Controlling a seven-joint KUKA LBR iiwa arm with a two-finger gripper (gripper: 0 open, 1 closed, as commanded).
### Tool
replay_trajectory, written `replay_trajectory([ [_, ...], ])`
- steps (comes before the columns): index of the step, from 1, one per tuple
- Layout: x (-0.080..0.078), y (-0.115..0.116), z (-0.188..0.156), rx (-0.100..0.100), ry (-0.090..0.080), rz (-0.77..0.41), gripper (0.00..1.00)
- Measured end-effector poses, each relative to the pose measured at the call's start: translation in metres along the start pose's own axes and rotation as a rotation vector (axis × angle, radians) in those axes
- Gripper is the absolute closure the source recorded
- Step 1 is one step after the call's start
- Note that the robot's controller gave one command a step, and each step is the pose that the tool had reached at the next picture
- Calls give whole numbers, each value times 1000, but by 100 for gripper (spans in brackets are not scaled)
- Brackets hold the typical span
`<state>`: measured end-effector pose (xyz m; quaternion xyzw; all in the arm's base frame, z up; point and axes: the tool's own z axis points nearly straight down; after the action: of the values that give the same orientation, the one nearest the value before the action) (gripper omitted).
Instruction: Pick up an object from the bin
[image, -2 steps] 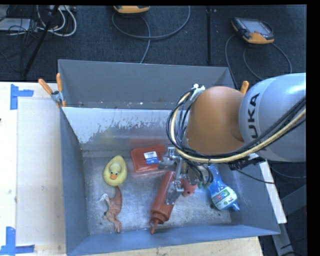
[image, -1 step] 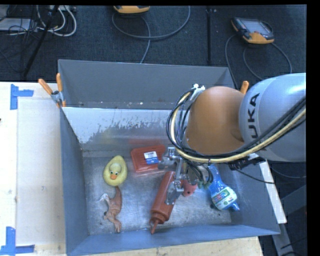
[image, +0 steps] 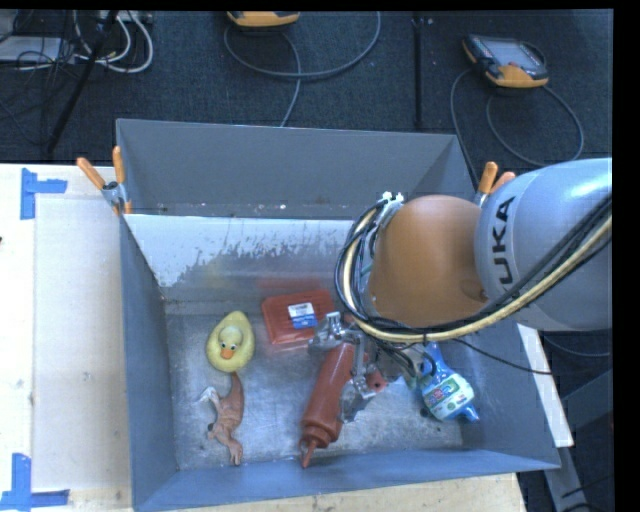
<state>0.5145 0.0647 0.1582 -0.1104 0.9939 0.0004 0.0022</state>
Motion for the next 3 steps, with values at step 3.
replay_trajectory([
  [3,-3,-9,56,-2,4,-535,0],
])
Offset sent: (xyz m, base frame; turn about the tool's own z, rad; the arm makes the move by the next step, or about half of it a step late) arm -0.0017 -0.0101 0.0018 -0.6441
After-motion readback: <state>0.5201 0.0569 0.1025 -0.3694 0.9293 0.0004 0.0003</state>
